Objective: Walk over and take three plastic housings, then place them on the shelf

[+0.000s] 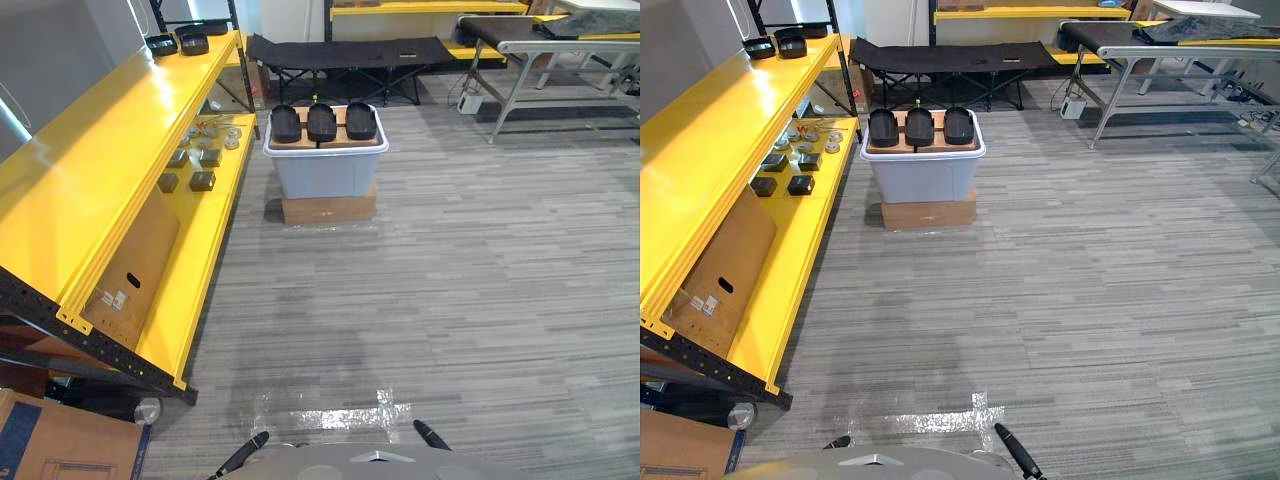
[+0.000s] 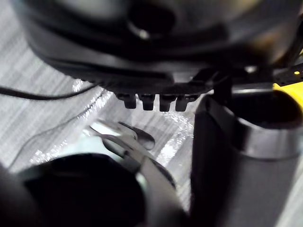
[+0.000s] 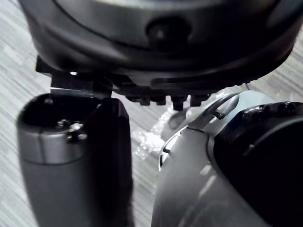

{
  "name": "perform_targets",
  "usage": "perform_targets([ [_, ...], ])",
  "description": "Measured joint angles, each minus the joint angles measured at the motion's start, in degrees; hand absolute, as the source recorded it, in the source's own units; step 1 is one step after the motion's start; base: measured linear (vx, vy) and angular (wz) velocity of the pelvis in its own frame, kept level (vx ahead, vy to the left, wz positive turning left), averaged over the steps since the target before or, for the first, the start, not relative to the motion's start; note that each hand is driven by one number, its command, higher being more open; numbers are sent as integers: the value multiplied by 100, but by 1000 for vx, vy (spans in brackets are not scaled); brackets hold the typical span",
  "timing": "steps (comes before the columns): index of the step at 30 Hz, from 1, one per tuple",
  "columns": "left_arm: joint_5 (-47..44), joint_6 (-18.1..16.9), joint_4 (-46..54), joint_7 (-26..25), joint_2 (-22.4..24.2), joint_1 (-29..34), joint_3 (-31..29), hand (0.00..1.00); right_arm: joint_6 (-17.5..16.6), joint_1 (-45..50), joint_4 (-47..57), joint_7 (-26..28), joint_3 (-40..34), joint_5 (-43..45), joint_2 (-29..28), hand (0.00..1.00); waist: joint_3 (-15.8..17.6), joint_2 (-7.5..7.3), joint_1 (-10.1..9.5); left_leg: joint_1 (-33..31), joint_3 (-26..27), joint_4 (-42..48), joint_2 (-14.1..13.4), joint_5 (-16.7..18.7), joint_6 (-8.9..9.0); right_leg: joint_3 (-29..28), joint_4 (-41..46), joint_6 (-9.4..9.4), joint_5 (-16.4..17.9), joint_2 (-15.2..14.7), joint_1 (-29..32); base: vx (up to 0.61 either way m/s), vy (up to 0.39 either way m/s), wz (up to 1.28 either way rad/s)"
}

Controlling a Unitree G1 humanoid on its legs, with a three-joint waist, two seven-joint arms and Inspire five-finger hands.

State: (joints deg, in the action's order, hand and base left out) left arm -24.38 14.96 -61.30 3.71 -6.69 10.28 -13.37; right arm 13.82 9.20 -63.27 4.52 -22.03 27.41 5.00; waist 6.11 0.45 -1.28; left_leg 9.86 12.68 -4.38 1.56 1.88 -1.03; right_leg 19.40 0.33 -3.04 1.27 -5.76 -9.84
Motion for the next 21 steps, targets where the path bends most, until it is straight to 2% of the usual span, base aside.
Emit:
perform_targets([
  [3, -48, -223, 66, 98, -26, -154, 201, 100, -218, -121, 6, 3, 52, -28, -29, 100, 44, -39, 16, 70, -17, -72, 24, -56, -44, 42, -78, -7, -2, 2, -70, 22, 10, 3],
  [6, -52, -397, 460, 100, -63, -323, 477, 100, -549, -356, 315, -6, 490, -228, -81, 100, 172, -144, 24, 49, -19, -72, 38, -78, -74, 47, -141, -39, -26, 1, -70, 5, 3, -1],
  [9, -144, -528, 899, 140, 15, -413, 760, 100, -853, -545, 780, -12, 708, -222, -86, 100, 219, -138, 32, 48, -14, -72, 75, -81, -80, 45, -164, -68, -44, -28, -74, 1, 23, 0],
  [11, -599, -606, 1024, 289, 91, -486, 930, 100, -1108, -799, 818, -9, 713, -224, -89, 100, 223, -135, 58, 48, 12, -73, 93, -81, -80, 46, -194, -81, -54, -39, -86, 3, 36, 0],
  [14, -1275, -641, 1026, 284, 137, -549, 1006, 100, -1255, -922, 848, 2, 764, -224, -88, 100, 229, -143, 57, 57, 10, -73, 93, -81, -80, 69, -243, -86, -58, -30, -125, 2, -3, 2],
  [21, -1241, -785, 1012, 111, 167, -398, 1018, 100, -1311, -833, 838, 6, 925, -224, -97, 100, 300, -56, 145, 97, 28, -72, 76, -81, -77, 68, -247, -85, -58, -15, -166, 0, 0, 0],
])
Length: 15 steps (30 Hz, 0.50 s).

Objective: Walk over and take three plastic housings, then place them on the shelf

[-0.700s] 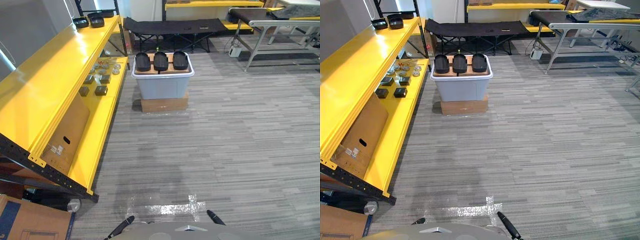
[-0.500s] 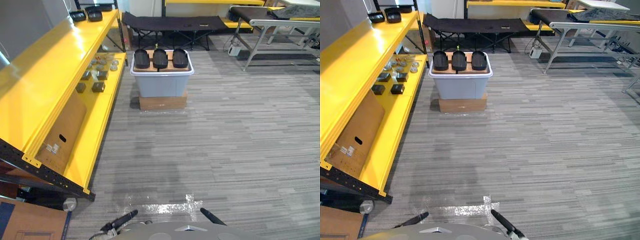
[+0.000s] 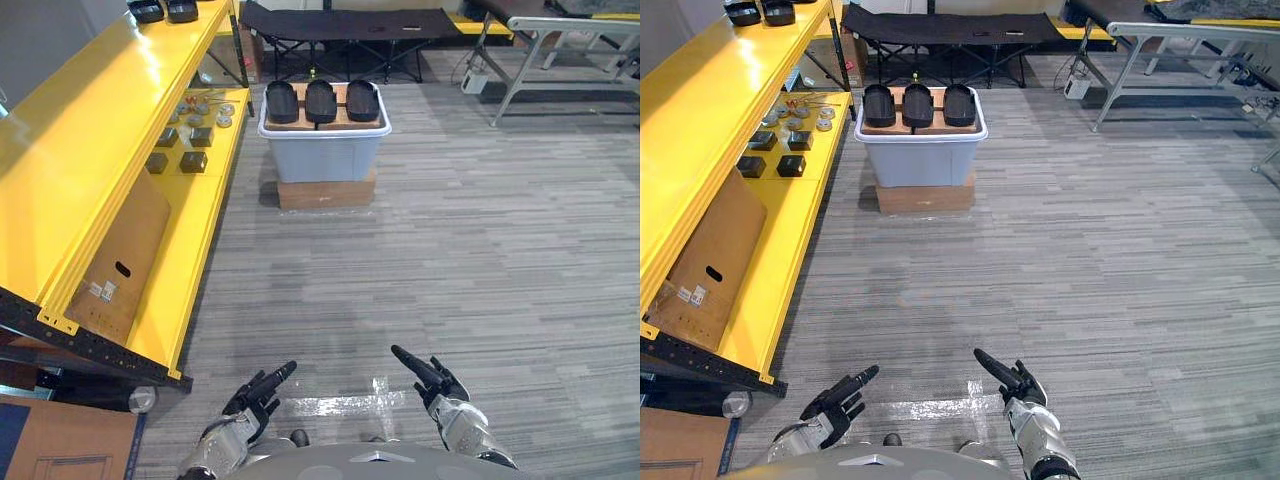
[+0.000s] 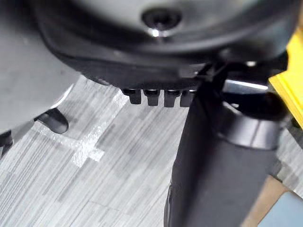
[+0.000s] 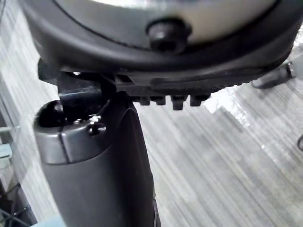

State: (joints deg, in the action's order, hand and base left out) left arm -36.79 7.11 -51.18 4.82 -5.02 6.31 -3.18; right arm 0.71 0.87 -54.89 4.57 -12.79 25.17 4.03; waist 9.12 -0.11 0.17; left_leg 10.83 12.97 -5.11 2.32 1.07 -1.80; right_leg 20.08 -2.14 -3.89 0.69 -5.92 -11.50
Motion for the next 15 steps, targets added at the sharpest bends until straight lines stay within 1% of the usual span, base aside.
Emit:
perform_targets([
  [1, 103, -80, 0, -44, 0, 15, -3, 100, 0, 62, -9, -1, 1, 0, -7, 100, 3, -6, -4, 30, 10, -1, -2, 7, 10, -8, 9, 0, 0, -1, -23, -33, -1, -2],
  [5, 364, -218, -11, -133, -1, 100, -16, 100, -3, 104, -69, -12, 48, -20, -18, 100, 21, -31, -3, 100, 99, -2, -5, 10, 15, -126, 35, -6, -4, -4, -51, -68, 15, -12],
  [9, 551, -352, -19, -186, 4, 225, -170, 100, -55, 194, -69, -4, 228, -46, -58, 100, 59, -79, -6, 162, 191, -3, -8, 57, 12, -187, 54, -36, 17, -4, -35, -84, 24, -11],
  [10, 575, -362, -16, -193, 3, 235, -201, 100, -94, 232, -67, -3, 227, -151, -69, 100, 64, -88, -9, 145, 196, -2, 0, 89, -35, -188, 131, -7, 70, -23, 29, -84, 70, -4],
  [11, 577, -370, -14, -195, 1, 276, -225, 100, -126, 265, -63, -12, 223, -232, -73, 100, 87, -128, -15, 102, 206, 0, 15, 119, -83, -184, 372, -30, 220, -91, 198, -40, 78, 1],
  [12, 595, -370, 9, -192, -14, 303, -225, 100, -141, 321, -60, -28, 217, -229, -74, 100, 81, -160, -14, 44, 241, 12, 59, 139, -108, -162, 839, -205, 434, -229, 469, 16, 115, 2],
  [13, 655, -362, 78, -200, -32, 298, -228, 100, -145, 365, -60, -67, 203, -228, -59, 100, 101, -192, 1, 10, 248, 24, 98, 179, -170, -149, 1477, -258, 556, -390, 771, 45, 64, -7],
  [14, 722, -364, 115, -209, -18, 329, -236, 100, -148, 358, -62, -85, 206, -226, -43, 100, 126, -177, -41, -9, 281, 34, 96, 202, -221, -134, 1936, -249, 562, -442, 1044, 52, 86, -26],
  [15, 836, -346, 149, -224, -11, 322, -348, 100, -294, 323, -23, -166, 186, -225, -39, 100, 238, -90, -101, -56, 368, 245, 26, 311, -292, -32, 2979, -325, 498, -702, 1533, 12, 87, -28],
])
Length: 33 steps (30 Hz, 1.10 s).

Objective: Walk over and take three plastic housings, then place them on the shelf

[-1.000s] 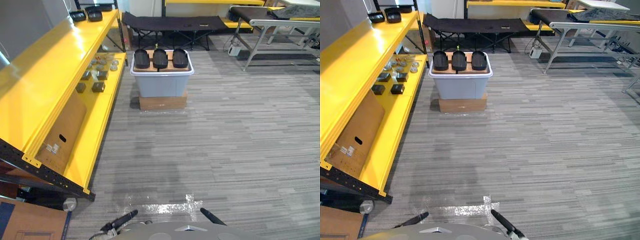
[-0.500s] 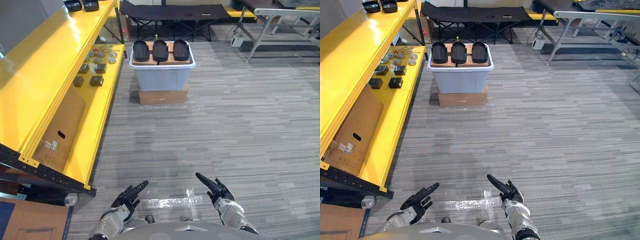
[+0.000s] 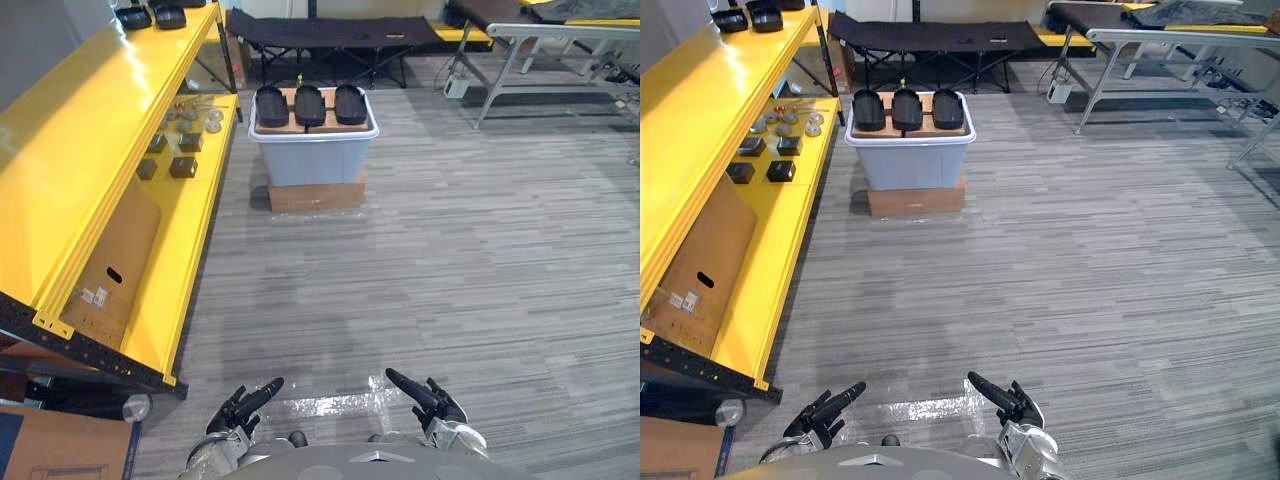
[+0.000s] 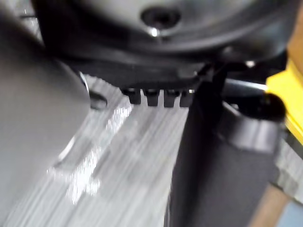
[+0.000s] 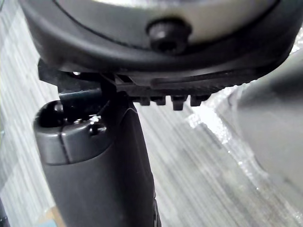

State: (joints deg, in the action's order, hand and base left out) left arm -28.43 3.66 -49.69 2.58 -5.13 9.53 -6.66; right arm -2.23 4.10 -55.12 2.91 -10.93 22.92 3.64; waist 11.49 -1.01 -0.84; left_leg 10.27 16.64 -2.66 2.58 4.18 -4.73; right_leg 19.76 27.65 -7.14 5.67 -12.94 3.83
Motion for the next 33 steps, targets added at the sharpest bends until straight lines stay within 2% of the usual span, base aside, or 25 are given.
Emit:
perform_targets([
  [2, -2, 18, 40, -86, -52, 7, -61, 100, -73, -28, -49, -35, -90, 1, 33, 100, 226, -60, -12, 117, 99, 352, -146, 244, -53, 343, 465, 284, 212, -204, 199, 54, 113, -21],
  [4, 17, 22, 42, -130, -191, -3, -58, 100, -102, 31, -94, -43, -84, -4, 18, 100, 261, -78, -30, 139, 89, 571, -328, 436, 99, 349, -275, 160, 125, -5, 265, 167, 77, -10],
  [6, 32, 21, 55, -116, -195, -81, -49, 100, -111, 120, -94, -48, -88, -4, 9, 100, 259, -93, -22, 124, 24, 615, -422, 513, 189, 108, -1627, -110, -146, 318, 333, 251, 15, 13],
  [7, 56, 23, 55, -111, -198, -102, -45, 100, -107, 212, -98, -57, -115, 1, -3, 100, 261, -127, 28, 130, -68, 673, -397, 588, 253, -85, -2120, -76, -429, 401, 350, 283, -10, 32],
  [8, 71, 23, 55, -109, -197, -100, -45, 100, -101, 259, -117, -56, -149, 0, -6, 100, 255, -147, 60, 151, -114, 726, -377, 647, 288, -180, -2195, -57, -522, 415, 363, 299, -52, 48],
  [9, 76, 24, 54, -110, -161, -49, -42, 100, -94, 370, -146, -53, -207, -2, -8, 100, 253, -162, 106, 231, -206, 892, -371, 833, 382, -346, -2140, 47, -606, 418, 331, 316, -106, 43],
  [11, -47, 23, 55, -115, -144, 29, -59, 100, -84, 535, -154, -22, -212, -4, -18, 100, 212, -185, 92, 316, -294, 1242, -398, 1258, 550, -453, -1737, 369, -454, 455, 317, 387, -190, 31],
  [12, -92, 23, 51, -123, -122, 57, -79, 100, -83, 541, -173, 11, -227, -5, -10, 100, 188, -139, 103, 319, -340, 1474, -487, 1489, 662, -471, -1495, 581, -447, 530, 320, 402, -245, 26],
  [13, -312, 12, 52, -164, -47, 231, -133, 100, -80, 562, -210, 64, -381, -3, 25, 100, 5, 84, 121, 276, -401, 1969, -846, 1789, 1016, -356, -1309, 675, -400, 750, 266, 354, -197, 26],
  [14, -366, 6, 29, -163, -28, 280, -162, 100, -80, 564, -226, 75, -413, -4, 70, 100, -68, 138, 120, 100, -414, 2448, -990, 1839, 1126, -296, -1313, 679, -432, 842, 198, 453, -242, 28],
  [15, -443, 19, -48, -168, 31, 239, -293, 100, -85, 548, -303, 57, -428, -4, 122, 100, -116, 273, 113, -450, -529, 3621, -1303, 1741, 1208, -211, -1345, 736, -420, 1010, 97, 434, -237, 14],
  [17, -463, -55, -138, -191, 227, 230, -391, 100, -146, 456, -318, 62, -423, -22, 151, 100, -86, 352, 67, -1160, -644, 5161, -1732, 1228, 1180, -165, -1588, 951, -369, 1223, -230, 493, -253, 9],
  [18, -476, -150, -172, -202, 284, 224, -550, 100, -176, 411, -325, 69, -433, -74, 164, 100, -61, 409, 66, -1424, -675, 5736, -1848, 1251, 1169, -153, -1722, 1027, -323, 1310, -461, 480, -193, 11],
  [19, -524, -104, -220, -201, 267, 144, -636, 100, -207, 362, -365, 65, -433, -252, 170, 100, -2, 388, 54, -1594, -736, 5997, -1791, 1296, 1173, -131, -1847, 1079, -286, 1320, -747, 445, -178, 2],
  [21, -532, 42, -243, -148, 301, 70, -680, 100, -267, 221, -432, 62, -430, -456, 162, 100, 66, 303, -49, -1836, -701, 5485, -1423, 1345, 1173, -178, -2147, 1125, -255, 1222, -1253, 479, -133, -24],
  [23, -494, 33, -202, -59, 306, 17, -742, 100, -354, 42, -464, 45, -430, -449, 133, 100, 101, 281, -157, -2064, -664, 4131, -1044, 1315, 1138, -351, -2358, 1119, -248, 1150, -1428, 325, 5, -47],
  [24, -498, 27, -190, -54, 319, -19, -780, 100, -358, -88, -463, 19, -431, -446, 118, 100, 161, 261, -214, -2188, -775, 3141, -806, 1092, 1082, -471, -2457, 1068, -206, 1091, -1507, 266, 74, -46],
  [25, -516, 16, -170, -54, 327, -8, -805, 100, -360, -144, -448, -7, -410, -444, 107, 100, 185, 272, -231, -2276, -933, 2213, -684, 642, 1081, -558, -2497, 952, -92, 1061, -1599, 261, 92, -41],
  [27, -686, 30, -247, -63, 364, 4, -854, 100, -352, -129, -416, -60, -267, -438, 123, 100, 253, 378, -226, -2274, -994, 1486, -750, 184, 1147, -644, -2454, 808, 240, 1102, -1824, 274, 174, -22],
  [28, -857, 62, -280, -75, 399, 104, -889, 100, -314, -32, -416, -98, -136, -444, 124, 100, 260, 395, -234, -2241, -894, 1568, -834, -177, 1031, -743, -2293, 688, 507, 1094, -1982, 308, 235, -18],
  [29, -969, 115, -279, -78, 402, 158, -909, 100, -278, 7, -417, -117, -69, -445, 106, 100, 249, 339, -237, -2240, -823, 1707, -810, -305, 925, -790, -2207, 665, 643, 1035, -2030, 361, 257, -21],
  [30, -1054, 174, -273, -76, 341, 180, -989, 100, -211, 29, -418, -129, 19, -443, 72, 100, 225, 225, -268, -2301, -668, 2062, -702, -288, 798, -937, -2013, 639, 935, 883, -2028, 413, 240, -14],
  [31, -1027, 181, -274, -80, 281, 184, -989, 100, -186, 60, -423, -129, 82, -439, 67, 100, 180, 17, -294, -2384, -610, 2348, -530, -61, 467, -1081, -1782, 634, 1257, 686, -1975, 426, 211, -15],
  [32, -1005, 175, -273, -91, 245, 184, -990, 100, -183, 139, -432, -112, 91, -435, 67, 100, 150, -90, -319, -2370, -561, 2382, -437, 21, 352, -1139, -1503, 636, 1276, 591, -1898, 464, 149, -17],
  [33, -929, 158, -275, -129, 208, 172, -1000, 100, -178, 102, -448, -76, 89, -404, 70, 100, 137, -181, -356, -2333, -431, 2453, -310, 197, 168, -1226, -250, 413, 1350, 326, -1332, 463, 158, -22],
])
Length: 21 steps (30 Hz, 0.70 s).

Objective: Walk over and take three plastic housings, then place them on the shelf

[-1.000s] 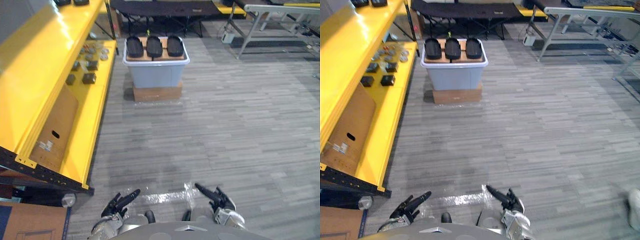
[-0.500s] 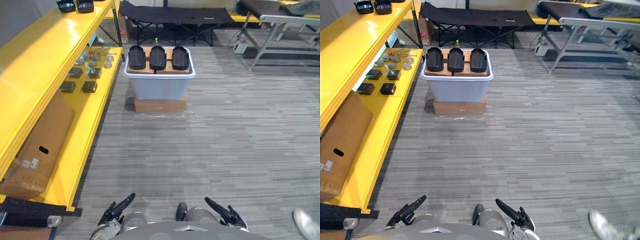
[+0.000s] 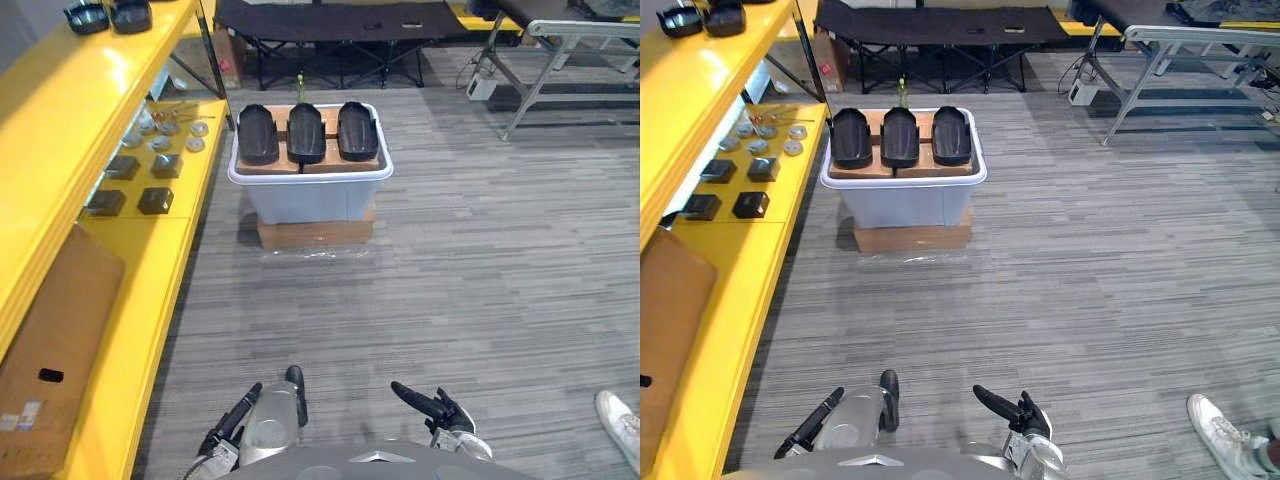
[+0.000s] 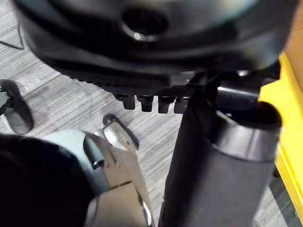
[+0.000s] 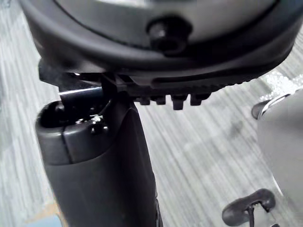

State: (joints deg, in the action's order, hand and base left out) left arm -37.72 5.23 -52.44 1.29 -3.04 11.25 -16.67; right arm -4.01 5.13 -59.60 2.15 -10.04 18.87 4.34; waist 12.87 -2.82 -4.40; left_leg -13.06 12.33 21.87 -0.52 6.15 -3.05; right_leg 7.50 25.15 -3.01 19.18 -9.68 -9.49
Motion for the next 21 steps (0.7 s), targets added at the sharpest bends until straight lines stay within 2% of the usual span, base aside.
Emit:
perform_targets([
  [1, 37, -14, 10, -2, -6, -14, 6, 100, 13, -48, -48, 10, 3, 13, -8, 100, 7, -10, 7, 113, 80, 14, 24, 129, -19, -36, 942, -374, -230, -172, 466, 551, 210, -35],
  [2, 37, -51, 23, -6, 2, 3, 12, 100, 53, -131, -142, 34, 37, 29, -34, 100, 73, -10, 1, 444, 173, 1, 46, 309, -75, 68, 2138, -514, -624, -438, 882, 449, 208, -34],
  [3, 35, -70, 27, -21, 8, 3, 23, 100, 73, -172, -157, 60, 0, 85, -26, 100, 107, -6, 6, 640, 210, 5, 53, 385, -148, 190, 2576, -400, -544, -571, 1017, 448, 167, -34],
  [4, 20, -135, 32, -62, 9, 6, 77, 100, 19, -169, -150, 87, 10, 76, 14, 100, 129, 25, 41, 901, 219, -3, 53, 496, -188, 387, 2952, -186, -406, -677, 1147, 443, 125, -7],
  [5, 7, -200, 83, -94, -1, 36, 181, 100, -39, -162, -150, 84, 33, 109, 10, 100, 125, 88, 126, 1221, 214, -122, 35, 586, -210, 662, 2915, -36, -289, -670, 1268, 427, 96, 9],
  [6, 4, -264, 134, -110, -7, -22, 265, 100, -72, -170, -136, 73, 59, 195, 5, 100, 123, 93, 153, 1427, 176, -287, 19, 600, -200, 808, 2552, -11, -241, -571, 1384, 390, 52, 24],
  [7, 3, -284, 181, -116, 2, -197, 334, 100, -108, -169, -130, 76, 54, 222, -7, 100, 124, 142, 157, 1575, 85, -479, -41, 594, -186, 939, 1719, -6, -235, -338, 1572, 341, 12, 41],
  [8, 4, -295, 252, -114, 12, -388, 463, 100, -170, -171, -89, 63, 48, 228, -5, 100, 125, 193, 202, 1587, -81, -590, -113, 590, -138, 965, 613, -133, -341, -100, 1741, 387, -9, 50],
  [9, 6, -320, 273, -101, 21, -479, 512, 100, -188, -175, -75, 50, 33, 242, -6, 100, 132, 203, 223, 1596, -166, -640, -126, 591, -112, 940, 18, -229, -463, -26, 1814, 394, -43, 67],
  [10, 8, -354, 283, -65, 48, -604, 527, 100, -188, -180, -70, 16, -37, 305, -14, 100, 141, 211, 254, 1661, -325, -695, -137, 615, -46, 873, -1055, -227, -934, 25, 1880, 344, -64, 54],
  [11, 6, -368, 279, -58, 80, -641, 521, 100, -188, -179, -61, -2, -88, 346, -21, 100, 141, 212, 261, 1704, -383, -699, -141, 653, 17, 805, -1449, -221, -1175, 18, 1869, 368, -110, 58],
  [12, -5, -383, 279, -78, 127, -648, 492, 100, -176, -163, -15, -28, -190, 404, -55, 100, 157, 228, 260, 1880, -468, -662, -179, 788, 153, 753, -1854, -219, -1558, -24, 1858, 376, -179, 44],
  [13, -52, -395, 283, -105, 140, -613, 436, 100, -178, -120, 39, -42, -264, 397, -100, 100, 154, 225, 258, 2050, -536, -548, -256, 1002, 295, 757, -1805, -184, -1753, -33, 1827, 380, -215, 40],
  [14, -80, -403, 288, -120, 134, -579, 429, 100, -178, -89, 79, -51, -277, 394, -128, 100, 145, 212, 254, 2123, -586, -467, -295, 1143, 374, 767, -1713, -154, -1787, -43, 1797, 423, -302, 31],
  [15, -91, -392, 291, -157, 120, -505, 427, 100, -171, -21, 150, -38, -307, 448, -182, 100, 135, 186, 214, 2269, -665, -310, -373, 1392, 527, 789, -1498, -60, -2081, -52, 1746, 450, -361, 32],
  [16, -91, -375, 281, -226, 179, -438, 435, 100, -169, 26, 203, -3, -346, 495, -174, 100, 72, 291, 215, 2346, -760, -246, -565, 1564, 668, 864, -1157, 50, -2287, 30, 1801, 449, -366, 28],
  [18, -93, -439, 220, -340, 326, -333, 436, 100, -193, 57, 213, 36, -383, 673, -67, 100, -115, 509, 189, 2345, -848, -293, -865, 1577, 823, 1067, -792, 209, -1803, 265, 1953, 360, -276, 22],
  [19, -95, -491, 186, -370, 333, -378, 435, 100, -197, 39, 200, 23, -419, 687, -65, 100, -103, 547, 154, 2294, -867, -181, -905, 1486, 821, 1111, -720, 261, -1706, 283, 1965, 420, -360, 23],
  [20, -130, -565, 179, -389, 392, -416, 421, 100, -236, 46, 152, 7, -498, 677, -69, 100, -91, 556, 146, 1977, -948, 388, -922, 1212, 788, 1170, -692, 307, -1563, 268, 1928, 396, -359, 25],
  [21, -245, -666, 172, -400, 441, -418, 261, 100, -252, 53, 140, 6, -539, 661, -62, 100, -79, 578, 173, 1540, -1040, 1266, -977, 874, 881, 1255, -756, 317, -1479, 266, 1767, 315, -310, 28],
])
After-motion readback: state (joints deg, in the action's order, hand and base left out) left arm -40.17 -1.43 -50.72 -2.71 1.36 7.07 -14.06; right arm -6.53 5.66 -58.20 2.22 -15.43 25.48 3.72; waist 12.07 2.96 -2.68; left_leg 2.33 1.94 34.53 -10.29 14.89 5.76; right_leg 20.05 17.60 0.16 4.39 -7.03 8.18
